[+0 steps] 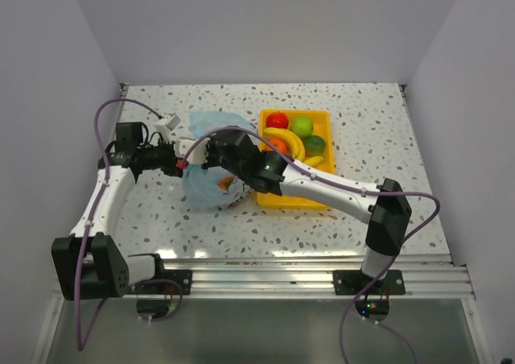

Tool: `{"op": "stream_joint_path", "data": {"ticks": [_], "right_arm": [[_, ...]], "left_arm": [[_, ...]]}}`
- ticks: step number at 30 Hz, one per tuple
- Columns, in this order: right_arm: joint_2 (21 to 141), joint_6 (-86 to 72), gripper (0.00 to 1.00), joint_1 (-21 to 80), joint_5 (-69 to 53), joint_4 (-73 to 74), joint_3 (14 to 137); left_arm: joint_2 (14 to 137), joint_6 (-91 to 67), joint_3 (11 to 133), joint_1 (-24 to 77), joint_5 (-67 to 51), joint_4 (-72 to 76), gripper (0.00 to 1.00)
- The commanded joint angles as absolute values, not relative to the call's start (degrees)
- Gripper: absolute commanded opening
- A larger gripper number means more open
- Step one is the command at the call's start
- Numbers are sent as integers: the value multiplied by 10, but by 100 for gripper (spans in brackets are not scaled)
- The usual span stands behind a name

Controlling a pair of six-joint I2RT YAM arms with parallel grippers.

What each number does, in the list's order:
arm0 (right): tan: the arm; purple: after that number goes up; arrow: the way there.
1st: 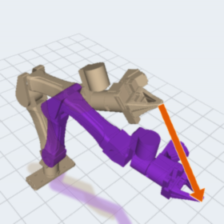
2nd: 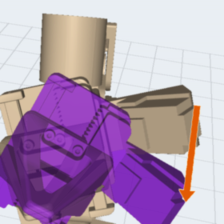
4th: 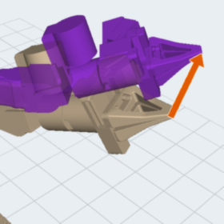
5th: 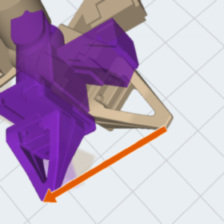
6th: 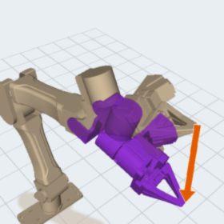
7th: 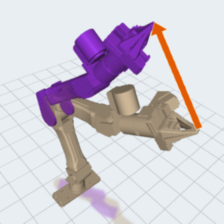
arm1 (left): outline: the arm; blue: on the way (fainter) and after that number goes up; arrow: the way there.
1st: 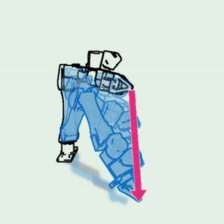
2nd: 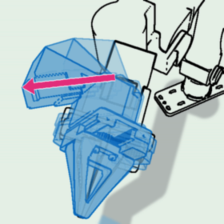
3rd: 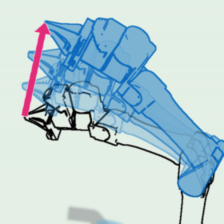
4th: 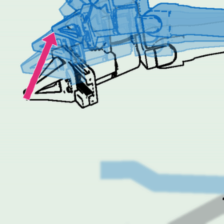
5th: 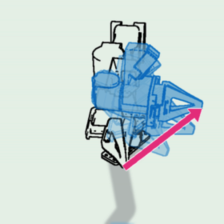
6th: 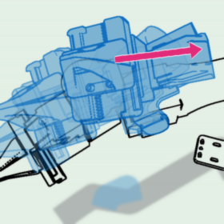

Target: Place the fake fruits into the plastic bag and tie a complex knot

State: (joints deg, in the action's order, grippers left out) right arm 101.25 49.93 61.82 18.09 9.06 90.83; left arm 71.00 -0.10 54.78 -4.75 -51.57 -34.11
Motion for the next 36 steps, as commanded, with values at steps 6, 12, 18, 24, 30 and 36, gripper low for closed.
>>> {"op": "stream_joint_path", "data": {"ticks": [6, 12, 18, 24, 30, 36], "right_arm": [[1074, 415, 0, 513, 207, 109, 1088], [1154, 299, 0, 432, 174, 240, 1256], [1165, 229, 33, 417, 112, 321, 1291], [1100, 188, 93, 417, 2, 396, 1279], [985, 137, 99, 414, -125, 464, 1208], [862, 40, 99, 332, -204, 455, 1042]], "left_arm": [[740, 15, 549, -37, -459, -324, 25], [727, 40, 548, -36, -459, -352, 0], [723, 44, 566, -36, -463, -362, 0], [722, 31, 584, -36, -489, -356, 0], [715, 15, 590, -36, -498, -352, 0], [703, 5, 585, -37, -500, -343, 0]]}}
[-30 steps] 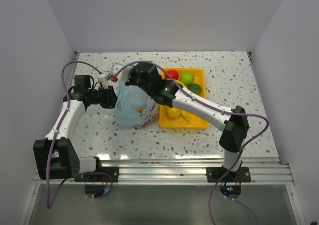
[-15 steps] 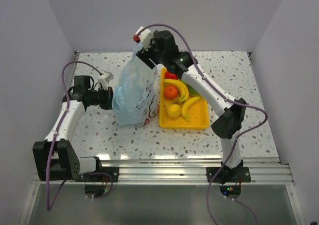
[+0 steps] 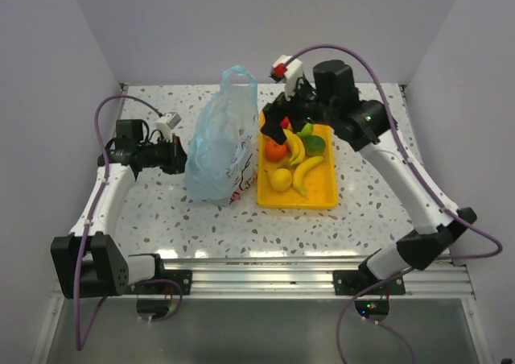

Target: Place the fake fruits into the plastic bag and tie a complex knot

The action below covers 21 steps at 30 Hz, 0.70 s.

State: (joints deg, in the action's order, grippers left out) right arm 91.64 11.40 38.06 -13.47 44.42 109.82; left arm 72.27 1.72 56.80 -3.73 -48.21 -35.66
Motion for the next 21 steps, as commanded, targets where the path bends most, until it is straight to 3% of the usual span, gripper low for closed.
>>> {"op": "stream_joint_path", "data": {"ticks": [1, 9, 21], "right_arm": [[853, 33, 98, 318, -207, 454, 995], [895, 31, 85, 286, -127, 444, 833], [985, -13, 87, 308, -58, 330, 737]], "left_arm": [[703, 4, 584, -36, -499, -342, 0], [701, -14, 581, -36, -498, -331, 0], [693, -18, 565, -37, -500, -320, 0]]}}
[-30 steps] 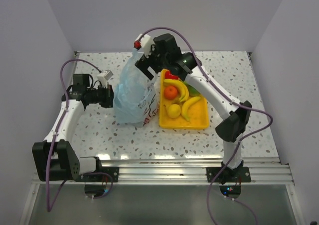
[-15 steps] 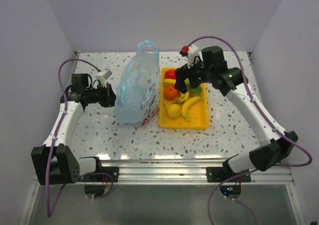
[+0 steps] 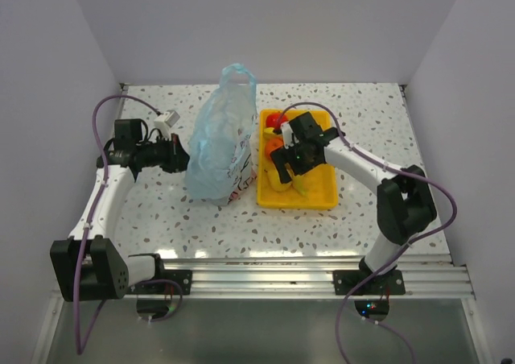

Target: Place the fake fruits into the plastic bag and tie a complex knot

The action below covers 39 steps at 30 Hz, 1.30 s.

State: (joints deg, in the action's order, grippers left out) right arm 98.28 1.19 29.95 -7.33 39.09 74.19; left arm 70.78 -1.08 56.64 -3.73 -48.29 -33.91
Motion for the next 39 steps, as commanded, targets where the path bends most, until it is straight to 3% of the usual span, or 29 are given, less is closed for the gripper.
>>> {"op": "stream_joint_path", "data": {"ticks": [1, 16, 22, 26, 33, 39], "right_arm": [[986, -15, 88, 310, -59, 325, 734], [1061, -19, 89, 339, -53, 294, 739], [1003, -10, 62, 338, -76, 332, 746], [921, -4, 49, 337, -79, 383, 775], [818, -4, 49, 335, -177, 368, 868], [878, -19, 50, 398, -199, 328, 996]], "left_arm": [[693, -18, 565, -36, -500, -319, 0], [693, -29, 557, -37, -508, -301, 0], [693, -36, 551, -36, -508, -293, 0], [693, -39, 549, -36, -509, -291, 0], [691, -45, 544, -37, -510, -285, 0], [685, -49, 539, -36, -511, -280, 0]]}}
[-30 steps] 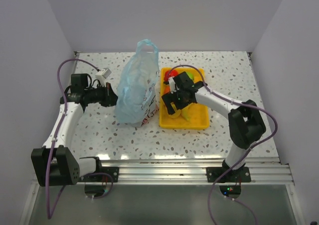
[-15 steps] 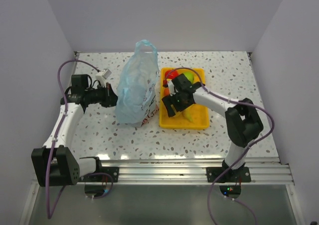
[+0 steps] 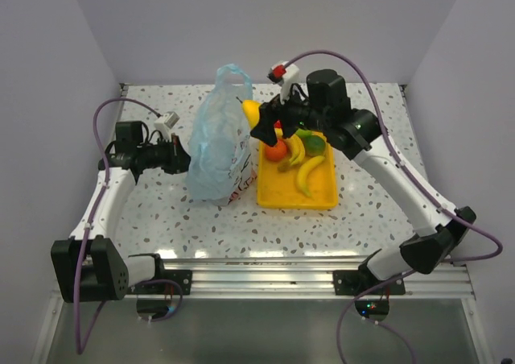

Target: Place the fake fruits into the plastic bag and tie a complex knot

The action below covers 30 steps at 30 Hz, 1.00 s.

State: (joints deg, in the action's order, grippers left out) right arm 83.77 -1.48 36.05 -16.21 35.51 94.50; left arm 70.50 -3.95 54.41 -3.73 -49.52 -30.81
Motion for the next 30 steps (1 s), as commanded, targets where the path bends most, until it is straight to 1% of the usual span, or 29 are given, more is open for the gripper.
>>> {"op": "stream_joint_path", "data": {"ticks": [1, 6, 9, 10, 12, 13, 15, 20, 25, 29, 30], "right_arm": [[903, -21, 51, 409, -194, 322, 1006], [986, -22, 54, 433, -149, 308, 1060], [1018, -16, 66, 435, -141, 306, 1060], [1026, -12, 75, 438, -131, 306, 1060], [1048, -11, 85, 440, -126, 325, 1076], [1050, -11, 88, 439, -127, 333, 1081], [1035, -12, 99, 440, -130, 341, 1079], [973, -36, 99, 439, -186, 349, 1064], [884, -33, 99, 418, -201, 365, 1024], [819, -43, 95, 335, -247, 370, 926], [810, -40, 95, 295, -257, 373, 908]], "left_arm": [[684, -50, 539, -36, -511, -280, 0], [679, -53, 538, -37, -512, -278, 0], [671, -58, 531, -36, -512, -269, 0], [669, -62, 521, -37, -515, -263, 0], [665, -73, 515, -36, -521, -244, 0], [666, -75, 514, -36, -522, -244, 0], [668, -73, 516, -36, -522, -246, 0], [673, -73, 519, -37, -523, -247, 0], [675, -71, 528, -36, -521, -255, 0], [672, -68, 528, -36, -519, -258, 0], [672, -69, 527, -35, -519, -255, 0]]}}
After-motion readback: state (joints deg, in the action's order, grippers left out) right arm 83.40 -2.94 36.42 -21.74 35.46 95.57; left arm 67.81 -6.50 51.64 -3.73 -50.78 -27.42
